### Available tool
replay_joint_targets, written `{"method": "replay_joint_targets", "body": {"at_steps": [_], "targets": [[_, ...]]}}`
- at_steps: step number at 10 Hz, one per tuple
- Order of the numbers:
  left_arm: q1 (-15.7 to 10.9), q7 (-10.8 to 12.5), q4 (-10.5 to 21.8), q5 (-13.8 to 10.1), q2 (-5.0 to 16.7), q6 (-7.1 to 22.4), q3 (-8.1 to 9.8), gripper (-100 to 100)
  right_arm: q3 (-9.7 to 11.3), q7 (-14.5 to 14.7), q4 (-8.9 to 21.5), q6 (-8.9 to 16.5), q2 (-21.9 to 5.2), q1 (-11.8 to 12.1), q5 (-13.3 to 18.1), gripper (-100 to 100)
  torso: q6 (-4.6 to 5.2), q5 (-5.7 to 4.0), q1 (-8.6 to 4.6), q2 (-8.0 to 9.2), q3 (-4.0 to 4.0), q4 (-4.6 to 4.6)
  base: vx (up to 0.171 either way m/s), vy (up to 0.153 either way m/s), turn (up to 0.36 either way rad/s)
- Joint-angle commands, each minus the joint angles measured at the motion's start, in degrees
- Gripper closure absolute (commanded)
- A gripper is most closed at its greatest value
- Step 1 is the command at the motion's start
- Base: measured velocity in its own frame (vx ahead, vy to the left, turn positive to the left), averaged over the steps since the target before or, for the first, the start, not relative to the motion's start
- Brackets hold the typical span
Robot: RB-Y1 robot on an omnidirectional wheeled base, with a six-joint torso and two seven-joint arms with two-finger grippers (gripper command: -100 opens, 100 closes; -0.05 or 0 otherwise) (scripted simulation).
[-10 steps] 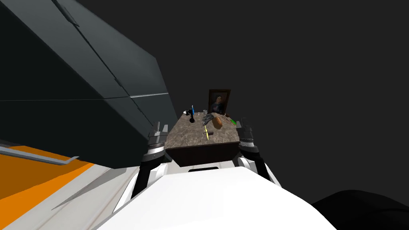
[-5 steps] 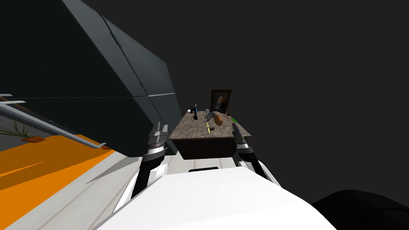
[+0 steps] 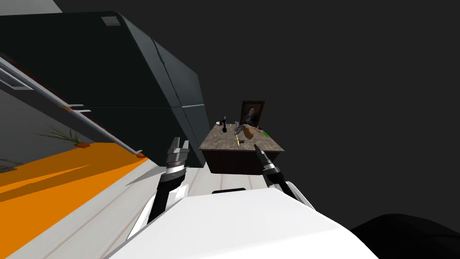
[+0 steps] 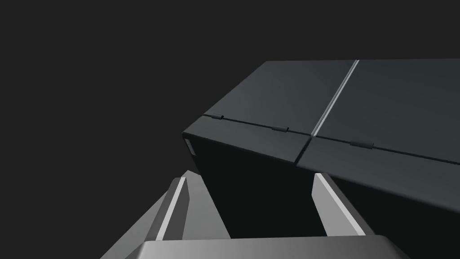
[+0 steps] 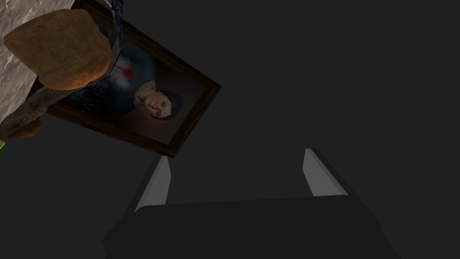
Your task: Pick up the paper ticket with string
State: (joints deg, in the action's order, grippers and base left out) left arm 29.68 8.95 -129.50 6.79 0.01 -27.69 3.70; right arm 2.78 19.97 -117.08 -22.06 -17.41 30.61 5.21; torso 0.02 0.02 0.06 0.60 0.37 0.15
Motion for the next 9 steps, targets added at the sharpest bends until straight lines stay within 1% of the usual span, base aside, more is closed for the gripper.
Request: {"method": "replay_joint_targets", "body": {"at_steps": [1, 2, 3, 4, 5, 6, 7, 8, 9], "targets": [[0.0, 0.0, 0.0, 0.0, 0.0, 0.0, 0.00, 0, 1.3, 2.0, 2.9, 1.5, -1.5, 0.2, 2.3, -100, 0.00, 0.00, 0.00, 0.00, 0.00, 0.00, -0.112, 0.024, 0.183], [0.0, 0.0, 0.0, 0.0, 0.0, 0.0, 0.00, 0, 2.0, 3.5, 5.1, 3.0, -3.2, -0.1, 4.1, -100, -0.04, -0.02, -0.06, -0.12, -0.07, -0.03, -0.149, 0.044, 0.248], [0.0, 0.0, 0.0, 0.0, 0.0, 0.0, 0.00, 0, 2.0, 3.5, 6.1, 3.0, -3.2, -0.1, 4.1, -100, -0.03, -0.01, -0.01, -0.05, -0.04, -0.02, -0.108, 0.033, 0.097], [0.0, 0.0, 0.0, 0.0, 0.0, 0.0, 0.00, 0, 2.8, 5.1, 9.0, 4.5, -4.8, -0.4, 6.0, -100, -0.01, -0.02, -0.06, -0.16, -0.10, -0.04, -0.097, 0.045, 0.202], [0.0, 0.0, 0.0, 0.0, 0.0, 0.0, 0.00, 0, 2.8, 5.1, 9.8, 4.5, -4.8, -0.4, 6.0, -100, -0.03, -0.01, -0.03, -0.20, -0.12, -0.05, -0.074, 0.034, 0.087], [0.0, 0.0, 0.0, 0.0, 0.0, 0.0, 0.01, 0, 3.5, 6.7, 11.5, 6.1, -6.5, -0.8, 7.9, -100, 0.01, -0.01, -0.07, -0.28, -0.16, -0.06, -0.087, 0.045, 0.195], [0.0, 0.0, 0.0, 0.0, 0.0, 0.0, 0.00, 0, 3.5, 6.7, 12.9, 6.1, -6.5, -0.8, 7.9, -100, -0.03, -0.01, -0.03, -0.26, -0.16, -0.06, -0.070, 0.036, 0.100], [0.0, 0.0, 0.0, 0.0, 0.0, 0.0, 0.01, 0, 3.5, 6.7, 13.1, 6.1, -6.5, -0.8, 7.9, -100, 0.01, -0.01, -0.07, -0.32, -0.18, -0.07, -0.021, 0.011, -0.007], [0.0, 0.0, 0.0, 0.0, 0.0, 0.0, 0.01, 0, 4.3, 8.2, 15.6, 7.6, -8.1, -1.3, 9.8, -100, 0.02, -0.03, -0.17, -0.45, -0.26, -0.09, -0.048, 0.033, 0.216]]}}
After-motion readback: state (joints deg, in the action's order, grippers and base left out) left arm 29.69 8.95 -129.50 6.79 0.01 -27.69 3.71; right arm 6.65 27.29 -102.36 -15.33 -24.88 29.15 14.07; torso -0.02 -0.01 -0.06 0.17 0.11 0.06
